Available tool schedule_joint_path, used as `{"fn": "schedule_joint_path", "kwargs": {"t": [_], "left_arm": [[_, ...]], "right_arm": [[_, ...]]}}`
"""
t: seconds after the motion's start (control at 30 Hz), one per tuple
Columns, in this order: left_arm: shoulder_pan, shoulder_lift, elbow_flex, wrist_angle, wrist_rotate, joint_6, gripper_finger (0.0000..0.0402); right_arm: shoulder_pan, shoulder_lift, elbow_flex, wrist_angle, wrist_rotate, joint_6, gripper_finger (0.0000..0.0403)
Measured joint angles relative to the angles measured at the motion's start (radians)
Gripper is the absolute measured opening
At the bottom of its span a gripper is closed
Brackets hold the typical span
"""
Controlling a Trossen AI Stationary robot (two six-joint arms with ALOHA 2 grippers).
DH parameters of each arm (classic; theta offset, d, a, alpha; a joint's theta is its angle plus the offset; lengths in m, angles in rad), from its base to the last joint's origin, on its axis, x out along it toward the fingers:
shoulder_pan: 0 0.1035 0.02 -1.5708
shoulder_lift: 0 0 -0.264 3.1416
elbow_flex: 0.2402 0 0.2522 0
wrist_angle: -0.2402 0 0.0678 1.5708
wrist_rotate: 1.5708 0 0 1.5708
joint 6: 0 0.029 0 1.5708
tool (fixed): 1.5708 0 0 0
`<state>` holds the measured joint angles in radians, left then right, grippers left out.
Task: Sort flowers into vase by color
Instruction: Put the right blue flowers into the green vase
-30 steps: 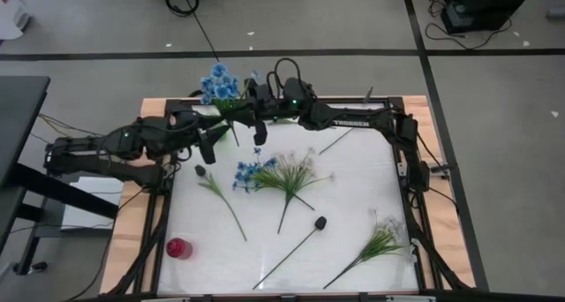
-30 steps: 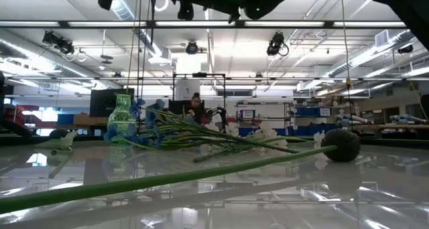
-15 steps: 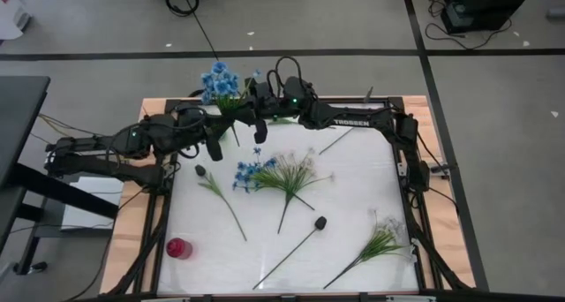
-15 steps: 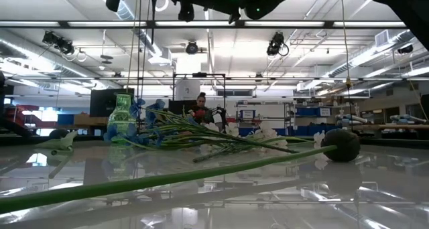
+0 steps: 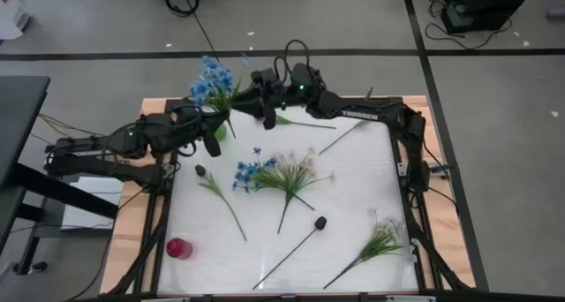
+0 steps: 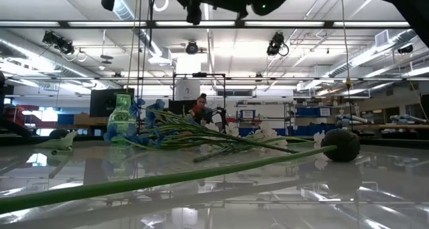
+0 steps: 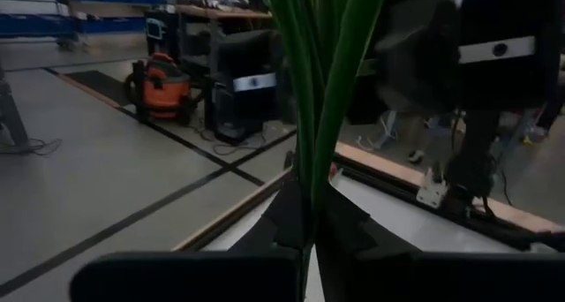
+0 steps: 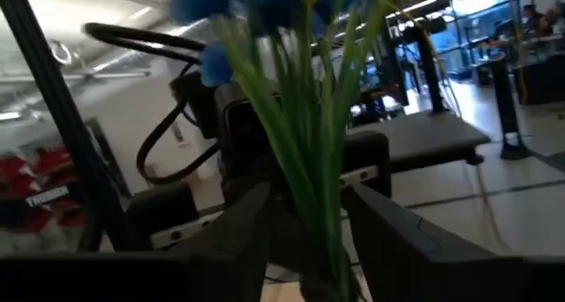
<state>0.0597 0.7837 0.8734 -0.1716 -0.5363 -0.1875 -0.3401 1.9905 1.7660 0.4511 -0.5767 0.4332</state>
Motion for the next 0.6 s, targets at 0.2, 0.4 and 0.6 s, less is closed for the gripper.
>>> {"fn": "schedule_joint_path", "kwargs": {"t": [0.2,0.4,0.6], "left_arm": [[0.000,-0.059,0.000,-0.009,-0.070,0.000,0.0013],[0.000,-0.129,0.000,-0.089,-0.216,-0.027,0.0013],[0.000,-0.168,-0.067,-0.130,-0.365,-0.027,0.0013]], "right_arm": [[-0.024,-0.106,0.000,-0.239,0.039,-0.164,0.0160],[-0.052,-0.249,-0.068,-0.395,0.111,-0.270,0.0160],[-0.061,-0.462,-0.336,-0.255,0.246,-0.266,0.0160]]}}
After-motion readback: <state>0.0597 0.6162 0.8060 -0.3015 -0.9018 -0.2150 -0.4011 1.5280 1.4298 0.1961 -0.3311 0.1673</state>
